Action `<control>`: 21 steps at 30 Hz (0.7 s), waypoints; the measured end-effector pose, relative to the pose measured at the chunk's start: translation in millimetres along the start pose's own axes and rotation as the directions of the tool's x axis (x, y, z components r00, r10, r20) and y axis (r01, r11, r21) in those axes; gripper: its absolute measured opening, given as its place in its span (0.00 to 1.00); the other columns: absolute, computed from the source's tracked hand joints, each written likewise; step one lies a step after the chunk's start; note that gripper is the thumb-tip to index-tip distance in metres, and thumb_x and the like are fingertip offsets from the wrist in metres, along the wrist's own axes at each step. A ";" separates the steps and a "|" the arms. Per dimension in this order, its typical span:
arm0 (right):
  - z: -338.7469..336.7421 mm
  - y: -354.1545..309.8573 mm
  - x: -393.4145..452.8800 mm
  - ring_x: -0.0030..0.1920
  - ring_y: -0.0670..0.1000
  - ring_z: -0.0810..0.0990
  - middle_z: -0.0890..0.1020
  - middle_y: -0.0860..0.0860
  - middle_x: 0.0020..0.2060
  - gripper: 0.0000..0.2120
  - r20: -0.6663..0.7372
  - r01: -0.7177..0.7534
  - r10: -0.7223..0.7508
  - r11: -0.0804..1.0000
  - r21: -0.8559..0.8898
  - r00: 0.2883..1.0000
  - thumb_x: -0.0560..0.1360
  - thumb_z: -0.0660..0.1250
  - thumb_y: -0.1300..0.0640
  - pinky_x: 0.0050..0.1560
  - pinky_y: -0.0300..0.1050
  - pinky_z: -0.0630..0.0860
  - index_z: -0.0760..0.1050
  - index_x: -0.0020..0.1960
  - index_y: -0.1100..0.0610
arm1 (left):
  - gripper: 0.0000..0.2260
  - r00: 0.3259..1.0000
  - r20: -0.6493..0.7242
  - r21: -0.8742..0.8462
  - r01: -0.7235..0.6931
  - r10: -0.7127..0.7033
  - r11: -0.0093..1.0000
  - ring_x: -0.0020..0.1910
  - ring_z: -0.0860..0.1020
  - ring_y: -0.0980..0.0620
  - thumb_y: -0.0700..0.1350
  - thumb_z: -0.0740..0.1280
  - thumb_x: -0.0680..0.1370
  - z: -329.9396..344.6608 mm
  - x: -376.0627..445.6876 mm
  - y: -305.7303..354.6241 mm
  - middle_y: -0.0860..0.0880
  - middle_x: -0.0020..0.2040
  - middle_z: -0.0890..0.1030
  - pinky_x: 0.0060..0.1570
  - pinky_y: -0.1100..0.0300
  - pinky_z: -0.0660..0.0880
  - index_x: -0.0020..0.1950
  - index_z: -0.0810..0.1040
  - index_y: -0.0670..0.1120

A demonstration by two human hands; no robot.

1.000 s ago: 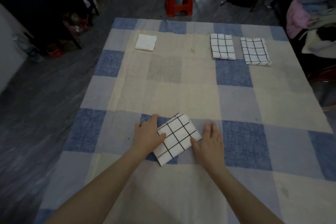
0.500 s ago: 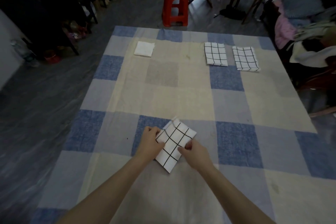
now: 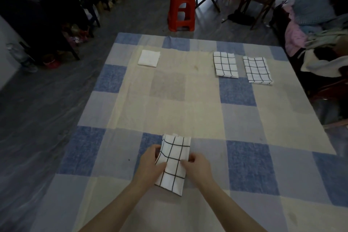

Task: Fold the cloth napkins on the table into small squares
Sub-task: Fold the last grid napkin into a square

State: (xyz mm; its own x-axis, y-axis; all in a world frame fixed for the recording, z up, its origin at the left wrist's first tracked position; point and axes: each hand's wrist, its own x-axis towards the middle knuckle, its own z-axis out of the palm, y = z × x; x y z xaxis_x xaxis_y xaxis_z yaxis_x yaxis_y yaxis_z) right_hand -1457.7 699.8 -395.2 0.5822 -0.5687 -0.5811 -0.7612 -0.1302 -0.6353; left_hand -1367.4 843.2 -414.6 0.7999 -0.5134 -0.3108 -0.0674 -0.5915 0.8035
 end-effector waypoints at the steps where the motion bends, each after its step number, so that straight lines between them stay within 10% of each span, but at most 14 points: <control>1: -3.2 -4.0 6.4 0.39 0.45 0.78 0.82 0.49 0.41 0.03 -0.037 0.032 -0.032 0.999 -0.005 0.999 0.75 0.68 0.56 0.39 0.37 0.75 0.78 0.46 0.55 | 0.19 1.000 -0.014 -0.024 -0.018 0.018 1.000 0.49 0.78 0.60 0.38 0.72 0.71 -0.4 5.4 -0.5 0.58 0.50 0.79 0.48 0.66 0.76 0.59 0.74 0.51; 4: -12.7 -15.9 29.7 0.38 0.41 0.76 0.81 0.48 0.40 0.03 -0.156 0.109 -0.105 0.994 0.017 0.982 0.77 0.65 0.58 0.33 0.31 0.68 0.76 0.46 0.55 | 0.21 0.994 -0.051 -0.062 -0.096 0.093 0.993 0.52 0.78 0.61 0.37 0.70 0.74 -0.9 27.5 7.0 0.57 0.53 0.80 0.55 0.63 0.76 0.64 0.73 0.51; 9: -32.8 -31.5 74.5 0.37 0.47 0.79 0.80 0.48 0.37 0.07 -0.311 0.143 -0.129 0.989 0.024 0.942 0.79 0.61 0.56 0.38 0.48 0.78 0.74 0.44 0.54 | 0.18 0.944 -0.088 0.159 -0.300 0.316 0.940 0.58 0.73 0.59 0.42 0.65 0.78 -11.6 89.4 23.9 0.55 0.61 0.74 0.61 0.56 0.73 0.68 0.73 0.51; 14: -60.5 -52.7 129.4 0.35 0.48 0.77 0.79 0.47 0.33 0.08 -0.363 0.213 -0.239 0.971 -0.112 0.901 0.79 0.60 0.54 0.35 0.48 0.74 0.72 0.42 0.53 | 0.29 0.956 -0.016 0.675 -0.206 0.294 0.708 0.76 0.56 0.41 0.64 0.55 0.75 -22.3 151.5 5.9 0.48 0.77 0.62 0.72 0.37 0.51 0.75 0.64 0.56; 21: -81.4 -122.5 221.4 0.35 0.47 0.74 0.78 0.50 0.35 0.07 -0.424 0.332 -0.301 0.943 -0.001 0.854 0.79 0.62 0.57 0.33 0.42 0.66 0.74 0.44 0.58 | 0.29 0.932 -0.011 0.723 -0.243 0.362 0.647 0.77 0.55 0.42 0.62 0.58 0.74 -15.5 154.2 -8.5 0.48 0.77 0.62 0.71 0.35 0.52 0.75 0.66 0.56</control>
State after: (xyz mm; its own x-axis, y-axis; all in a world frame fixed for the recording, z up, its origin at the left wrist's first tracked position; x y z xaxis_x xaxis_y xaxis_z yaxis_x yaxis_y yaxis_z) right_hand -1258.7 523.7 -404.6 0.6052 -0.7910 -0.0894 -0.5249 -0.3120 -0.7919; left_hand -1234.3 778.7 -461.5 0.7279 -0.6857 0.0073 -0.6688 -0.7076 0.2281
